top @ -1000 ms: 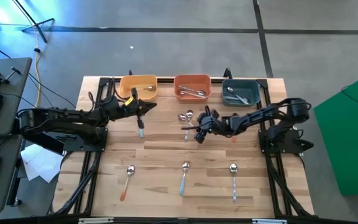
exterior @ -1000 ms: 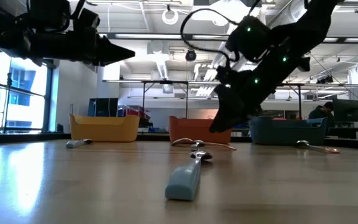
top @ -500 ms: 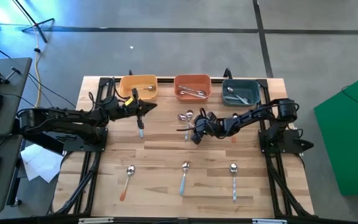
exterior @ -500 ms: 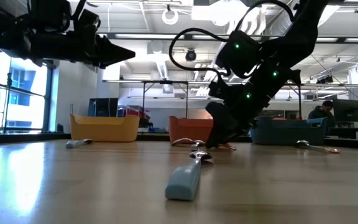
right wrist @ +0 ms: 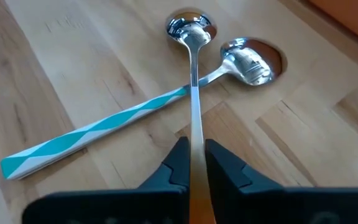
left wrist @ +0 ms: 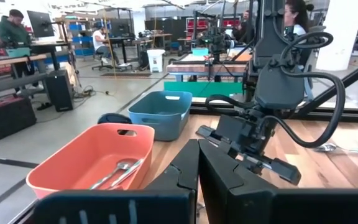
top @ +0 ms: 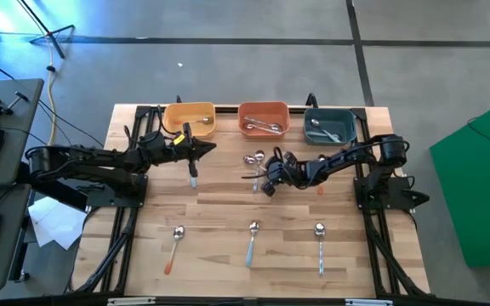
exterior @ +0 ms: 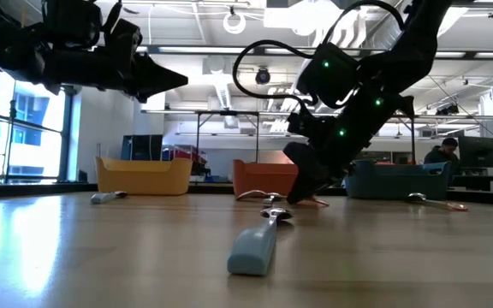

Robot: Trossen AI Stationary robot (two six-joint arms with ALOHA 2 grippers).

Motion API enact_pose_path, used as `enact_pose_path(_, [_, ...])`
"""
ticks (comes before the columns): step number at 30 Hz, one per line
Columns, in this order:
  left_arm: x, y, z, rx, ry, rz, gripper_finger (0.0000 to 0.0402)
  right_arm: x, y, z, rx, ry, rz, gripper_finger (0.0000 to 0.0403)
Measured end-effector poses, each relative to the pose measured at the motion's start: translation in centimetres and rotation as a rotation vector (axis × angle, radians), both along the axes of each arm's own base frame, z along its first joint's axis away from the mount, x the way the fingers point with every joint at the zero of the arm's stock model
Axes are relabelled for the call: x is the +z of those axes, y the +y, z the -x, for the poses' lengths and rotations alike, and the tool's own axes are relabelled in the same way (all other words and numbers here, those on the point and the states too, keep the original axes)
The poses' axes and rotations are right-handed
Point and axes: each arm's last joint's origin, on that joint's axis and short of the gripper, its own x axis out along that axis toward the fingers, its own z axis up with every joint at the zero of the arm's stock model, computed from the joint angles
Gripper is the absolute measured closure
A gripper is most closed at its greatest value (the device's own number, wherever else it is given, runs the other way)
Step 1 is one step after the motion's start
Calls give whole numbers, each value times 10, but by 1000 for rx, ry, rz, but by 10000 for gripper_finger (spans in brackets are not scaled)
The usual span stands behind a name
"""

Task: Sort silverware by color (type)
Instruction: Put the orange spoon into the yellow bin

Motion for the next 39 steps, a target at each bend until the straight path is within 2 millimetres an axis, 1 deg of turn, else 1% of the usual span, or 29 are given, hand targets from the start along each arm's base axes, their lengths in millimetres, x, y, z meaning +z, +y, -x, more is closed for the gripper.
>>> enact_pose_path(5, [0,0,0,0,-4,20,401,1,0,-2,26,-21,14,380])
enact_pose_path(9, [0,0,0,0,-6,30,401,2,-1,-3,39,-34,31,389])
enact_pose_path(14, [0,0,0,0,-6,31,401,7,-1,-3,42,-52,38,389])
enact_pose_path(19, [0,0,0,-1,-15,74,401,24,1,-4,63,-103,61,389])
enact_pose_path(24, [0,-1,0,-4,-17,83,395,54,2,-1,75,-188,144,389])
enact_pose_path(28, [1,-7,-3,-52,-20,82,369,84,3,-1,106,-285,290,389])
enact_pose_path(31, [8,-12,-10,-96,-39,86,342,100,3,-5,148,-376,391,388])
enact_pose_path(35, [15,-18,-23,-130,-50,96,303,115,2,-9,134,-480,510,388])
enact_pose_path(39, [15,-20,-40,-98,-34,80,267,123,3,-11,142,-523,600,388])
